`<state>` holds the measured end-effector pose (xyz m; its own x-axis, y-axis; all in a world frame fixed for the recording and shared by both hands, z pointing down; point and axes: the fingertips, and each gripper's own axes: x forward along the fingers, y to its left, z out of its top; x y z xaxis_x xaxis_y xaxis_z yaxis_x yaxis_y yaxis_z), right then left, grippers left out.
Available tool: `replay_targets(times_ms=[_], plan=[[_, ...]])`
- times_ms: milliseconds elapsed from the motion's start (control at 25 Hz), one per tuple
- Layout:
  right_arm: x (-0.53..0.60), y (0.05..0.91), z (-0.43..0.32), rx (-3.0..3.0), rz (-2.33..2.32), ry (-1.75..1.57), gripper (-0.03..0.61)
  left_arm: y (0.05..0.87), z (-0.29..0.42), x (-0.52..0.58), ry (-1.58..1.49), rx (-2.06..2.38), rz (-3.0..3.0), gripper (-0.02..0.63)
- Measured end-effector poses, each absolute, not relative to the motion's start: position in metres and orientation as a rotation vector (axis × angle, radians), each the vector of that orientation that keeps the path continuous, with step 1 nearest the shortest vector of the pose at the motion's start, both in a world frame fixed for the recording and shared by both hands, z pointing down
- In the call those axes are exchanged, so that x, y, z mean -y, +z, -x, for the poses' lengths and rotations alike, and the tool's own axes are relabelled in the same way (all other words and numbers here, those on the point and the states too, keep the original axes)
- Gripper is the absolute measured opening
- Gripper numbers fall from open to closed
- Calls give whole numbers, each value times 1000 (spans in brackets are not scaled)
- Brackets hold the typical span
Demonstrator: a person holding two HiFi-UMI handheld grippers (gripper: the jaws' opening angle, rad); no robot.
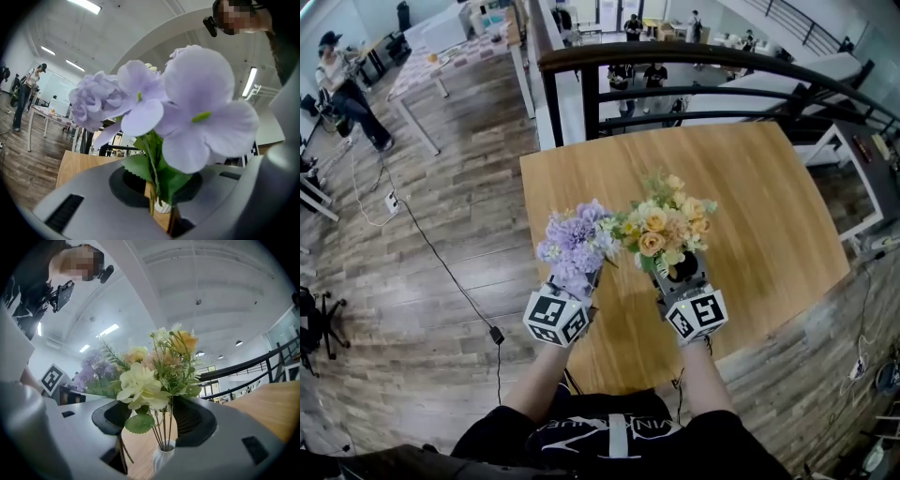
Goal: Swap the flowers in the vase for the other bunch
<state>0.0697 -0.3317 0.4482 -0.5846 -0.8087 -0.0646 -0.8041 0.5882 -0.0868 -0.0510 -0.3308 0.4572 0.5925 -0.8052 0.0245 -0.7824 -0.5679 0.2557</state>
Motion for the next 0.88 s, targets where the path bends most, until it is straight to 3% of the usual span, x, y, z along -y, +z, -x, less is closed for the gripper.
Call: replay_targets(times_ms=[880], plan=[[306,447,-81,-2678,1433,-159,256,453,52,320,-155,1305,-2588,54]])
